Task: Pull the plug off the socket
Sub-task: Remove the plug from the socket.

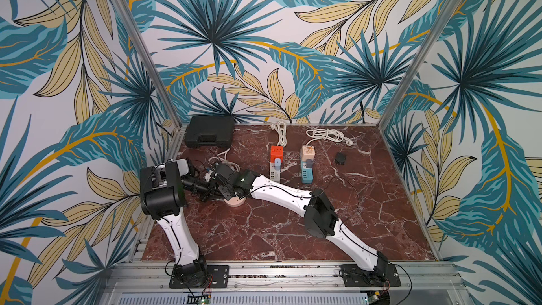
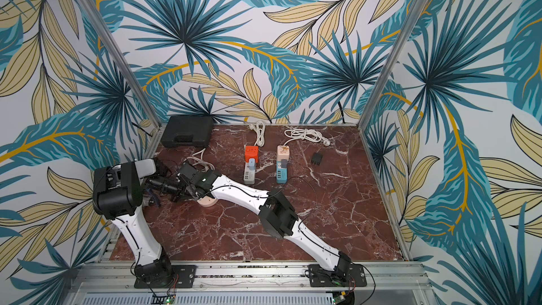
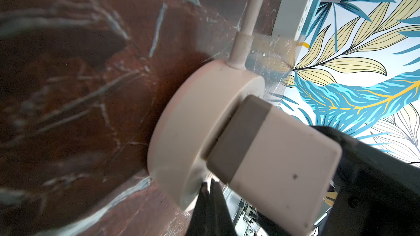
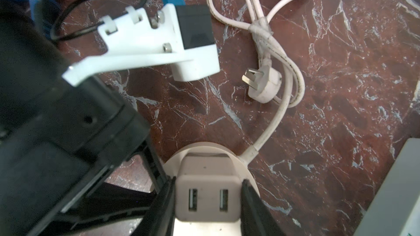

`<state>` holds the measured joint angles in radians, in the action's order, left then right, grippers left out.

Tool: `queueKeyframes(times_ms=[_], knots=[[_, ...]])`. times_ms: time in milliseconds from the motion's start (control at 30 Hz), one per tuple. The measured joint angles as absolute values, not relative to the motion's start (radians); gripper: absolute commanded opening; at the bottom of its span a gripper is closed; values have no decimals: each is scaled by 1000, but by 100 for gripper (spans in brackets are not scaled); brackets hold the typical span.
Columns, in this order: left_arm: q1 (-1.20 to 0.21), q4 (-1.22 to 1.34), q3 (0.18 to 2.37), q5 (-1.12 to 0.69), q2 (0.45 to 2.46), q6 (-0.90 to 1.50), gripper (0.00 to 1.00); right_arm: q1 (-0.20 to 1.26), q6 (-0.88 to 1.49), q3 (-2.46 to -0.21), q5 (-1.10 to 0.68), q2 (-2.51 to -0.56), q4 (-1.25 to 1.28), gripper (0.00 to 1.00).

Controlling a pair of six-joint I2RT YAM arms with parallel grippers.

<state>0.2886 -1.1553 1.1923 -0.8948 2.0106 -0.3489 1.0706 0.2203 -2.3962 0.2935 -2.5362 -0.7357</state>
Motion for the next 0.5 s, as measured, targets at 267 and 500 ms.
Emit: queueKeyframes(times_ms=[267, 500], knots=[[289, -1143, 1192, -895, 2011, -349, 0, 1018, 301, -2399, 148, -2535, -739, 11], [289, -1143, 1192, -895, 2011, -348, 0, 1039, 275, -2399, 210, -2535, -744, 11]])
